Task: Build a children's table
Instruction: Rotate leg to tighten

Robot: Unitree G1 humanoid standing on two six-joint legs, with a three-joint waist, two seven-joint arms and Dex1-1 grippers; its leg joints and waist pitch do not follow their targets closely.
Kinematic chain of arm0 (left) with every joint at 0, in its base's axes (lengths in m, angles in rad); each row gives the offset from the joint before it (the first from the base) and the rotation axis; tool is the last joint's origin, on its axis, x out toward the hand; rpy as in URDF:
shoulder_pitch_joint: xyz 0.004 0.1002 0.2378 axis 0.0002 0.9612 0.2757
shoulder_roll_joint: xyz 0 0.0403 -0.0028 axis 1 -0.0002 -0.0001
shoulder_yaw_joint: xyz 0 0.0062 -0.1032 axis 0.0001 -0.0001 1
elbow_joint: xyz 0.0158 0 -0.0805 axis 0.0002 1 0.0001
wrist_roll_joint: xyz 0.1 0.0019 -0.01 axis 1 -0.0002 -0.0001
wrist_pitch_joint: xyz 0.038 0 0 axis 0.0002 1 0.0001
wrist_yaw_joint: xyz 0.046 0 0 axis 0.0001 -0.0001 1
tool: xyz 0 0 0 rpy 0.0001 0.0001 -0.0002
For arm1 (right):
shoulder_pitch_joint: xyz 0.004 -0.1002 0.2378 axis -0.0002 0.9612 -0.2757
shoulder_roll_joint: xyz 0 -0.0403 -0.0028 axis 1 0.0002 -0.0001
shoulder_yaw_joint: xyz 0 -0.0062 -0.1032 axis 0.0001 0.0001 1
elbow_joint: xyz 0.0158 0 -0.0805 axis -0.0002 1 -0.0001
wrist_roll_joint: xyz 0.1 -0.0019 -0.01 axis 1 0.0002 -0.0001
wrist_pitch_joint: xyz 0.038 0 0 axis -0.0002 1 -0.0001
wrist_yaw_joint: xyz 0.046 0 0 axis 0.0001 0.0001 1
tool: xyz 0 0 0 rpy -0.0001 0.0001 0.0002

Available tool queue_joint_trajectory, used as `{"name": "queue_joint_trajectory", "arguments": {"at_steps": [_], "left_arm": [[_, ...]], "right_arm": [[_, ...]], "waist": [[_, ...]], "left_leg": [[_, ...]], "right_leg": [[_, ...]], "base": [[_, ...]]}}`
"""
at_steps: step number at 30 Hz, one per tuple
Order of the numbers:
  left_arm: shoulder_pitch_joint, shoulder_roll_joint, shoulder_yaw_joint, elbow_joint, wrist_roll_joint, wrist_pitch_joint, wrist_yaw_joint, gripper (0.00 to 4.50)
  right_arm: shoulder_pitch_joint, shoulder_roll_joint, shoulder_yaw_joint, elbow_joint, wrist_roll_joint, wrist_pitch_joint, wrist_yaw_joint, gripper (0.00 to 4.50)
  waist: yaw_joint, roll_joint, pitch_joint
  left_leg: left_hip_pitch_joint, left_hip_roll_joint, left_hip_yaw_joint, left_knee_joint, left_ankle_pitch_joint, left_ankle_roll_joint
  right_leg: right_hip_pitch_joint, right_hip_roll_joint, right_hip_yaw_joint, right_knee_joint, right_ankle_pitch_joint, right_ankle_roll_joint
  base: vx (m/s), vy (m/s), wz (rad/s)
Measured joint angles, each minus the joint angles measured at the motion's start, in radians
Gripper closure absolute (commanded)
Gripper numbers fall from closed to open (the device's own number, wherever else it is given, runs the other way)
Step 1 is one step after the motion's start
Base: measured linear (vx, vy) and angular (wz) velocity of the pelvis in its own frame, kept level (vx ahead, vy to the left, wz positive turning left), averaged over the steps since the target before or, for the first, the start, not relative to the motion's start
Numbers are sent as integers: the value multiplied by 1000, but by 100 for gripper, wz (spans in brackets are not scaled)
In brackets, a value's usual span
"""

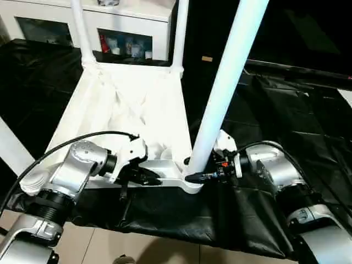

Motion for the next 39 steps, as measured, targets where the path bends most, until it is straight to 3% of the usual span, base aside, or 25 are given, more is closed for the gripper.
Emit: {"name": "queue_joint_trajectory", "arguments": {"at_steps": [3,8,11,15,20,21,24,29,32,39], "left_arm": [[0,-6,0,1,6,0,4,450],[0,-39,7,0,27,30,116,450],[0,-76,30,0,54,72,234,450],[-1,-129,50,-5,85,127,340,450],[-6,-223,58,-16,131,219,498,450],[-6,-235,55,-20,134,229,518,450],[-6,-244,54,-27,139,244,529,450],[-5,-241,55,-37,140,251,522,450],[-3,-226,52,-41,132,237,496,450],[4,-133,47,-41,87,153,326,450]], "right_arm": [[24,-3,-4,-27,4,2,-16,248],[64,31,-59,-30,1,12,-173,251],[62,102,-111,5,-11,24,-402,254],[53,174,-152,42,-19,32,-617,256],[10,269,-199,119,-54,17,-906,256],[9,272,-200,128,-55,7,-931,221],[6,283,-210,140,-52,-2,-951,185],[7,286,-225,136,-35,1,-921,142],[9,260,-223,130,-32,2,-832,142],[7,132,-151,115,-30,-21,-511,142]], "waist": [[3,1,0],[2,-1,-2],[-27,-2,-2],[-52,-2,-3],[-70,1,-5],[-74,3,-5],[-78,4,-5],[-81,4,-5],[-81,4,-4],[-65,4,-5]], "left_leg": [[0,0,0,0,0,0],[1,0,0,0,0,0],[3,-1,-2,0,1,-2],[5,-2,-4,-1,1,-2],[11,-5,-14,-3,1,-2],[14,-5,-17,-5,1,-2],[12,-5,-20,-8,1,-2],[9,-5,-20,-6,1,-2],[8,-5,-20,-6,1,-2],[5,-2,-18,-14,1,-2]], "right_leg": [[0,0,0,0,0,0],[5,0,1,0,0,1],[6,0,0,-3,-4,7],[7,0,-1,-7,-4,8],[11,0,-9,-22,-5,9],[13,0,-13,-30,-5,9],[17,-2,-22,-43,-5,9],[17,-2,-22,-47,-5,8],[16,-2,-22,-47,-4,8],[13,-1,-20,-32,15,5]], "base": [[0,0,0],[0,0,0],[-35,-2,-4],[0,0,0],[0,0,0],[0,0,0],[0,0,0],[0,0,0],[0,0,0],[0,0,0]]}}
